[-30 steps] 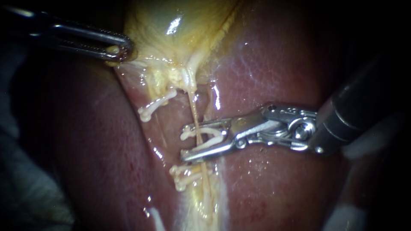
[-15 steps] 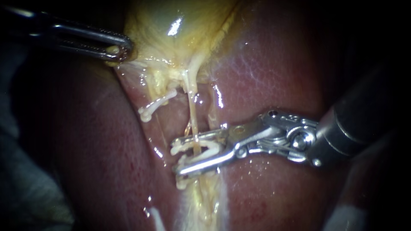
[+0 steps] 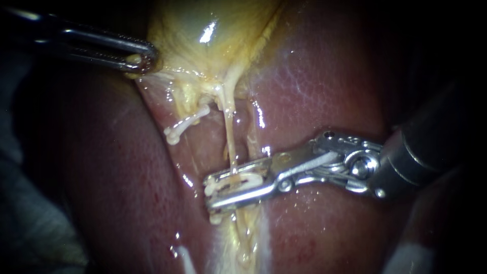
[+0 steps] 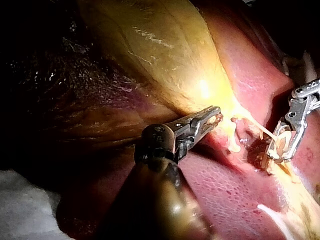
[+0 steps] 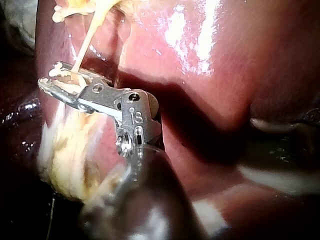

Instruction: Clipping second clip right tube

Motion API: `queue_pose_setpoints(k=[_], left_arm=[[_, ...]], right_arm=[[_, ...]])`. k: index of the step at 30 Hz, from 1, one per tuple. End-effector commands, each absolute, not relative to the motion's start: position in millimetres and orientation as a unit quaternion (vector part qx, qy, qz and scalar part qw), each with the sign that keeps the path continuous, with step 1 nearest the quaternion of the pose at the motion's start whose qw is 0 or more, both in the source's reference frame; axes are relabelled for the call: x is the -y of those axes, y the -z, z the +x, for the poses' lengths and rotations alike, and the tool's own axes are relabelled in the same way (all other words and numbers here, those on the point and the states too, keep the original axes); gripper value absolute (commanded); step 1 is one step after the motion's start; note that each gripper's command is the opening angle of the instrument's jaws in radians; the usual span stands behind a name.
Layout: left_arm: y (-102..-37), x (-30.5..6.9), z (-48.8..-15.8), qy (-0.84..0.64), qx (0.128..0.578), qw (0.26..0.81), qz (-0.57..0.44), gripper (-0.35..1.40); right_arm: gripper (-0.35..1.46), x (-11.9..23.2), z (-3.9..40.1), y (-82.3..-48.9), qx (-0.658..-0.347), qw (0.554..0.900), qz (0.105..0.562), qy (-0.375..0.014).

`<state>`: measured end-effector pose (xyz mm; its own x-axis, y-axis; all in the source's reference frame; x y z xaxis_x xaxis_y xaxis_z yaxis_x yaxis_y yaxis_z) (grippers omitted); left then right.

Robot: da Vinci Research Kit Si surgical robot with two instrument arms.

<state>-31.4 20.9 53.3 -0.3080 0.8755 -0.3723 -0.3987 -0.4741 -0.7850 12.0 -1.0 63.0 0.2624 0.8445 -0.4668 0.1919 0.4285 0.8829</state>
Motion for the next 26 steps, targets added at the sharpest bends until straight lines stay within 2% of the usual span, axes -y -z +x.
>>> queue_pose_setpoints(k=[1, 5, 8, 14, 26], left_arm=[[-53.3, -20.9, -31.5, -0.755, 0.291, 0.422, -0.410, -0.35], [-53.3, -20.9, -31.5, -0.755, 0.291, 0.422, -0.410, -0.35], [-53.3, -20.9, -31.5, -0.755, 0.291, 0.422, -0.410, -0.35], [-53.3, -20.9, -31.5, -0.755, 0.291, 0.422, -0.410, -0.35], [-53.3, -21.0, -31.6, -0.755, 0.291, 0.422, -0.410, -0.35]], right_arm=[[0.01, 1.0, 12.0, -63.1, -0.551, 0.641, 0.470, -0.254], [-0.15, 1.0, 11.8, -63.0, -0.550, 0.640, 0.472, -0.256], [-0.35, 1.1, 11.6, -63.0, -0.550, 0.640, 0.473, -0.255], [-0.35, 1.1, 11.5, -63.0, -0.540, 0.638, 0.481, -0.264], [-0.35, 1.2, 11.5, -63.2, -0.540, 0.638, 0.481, -0.263]])
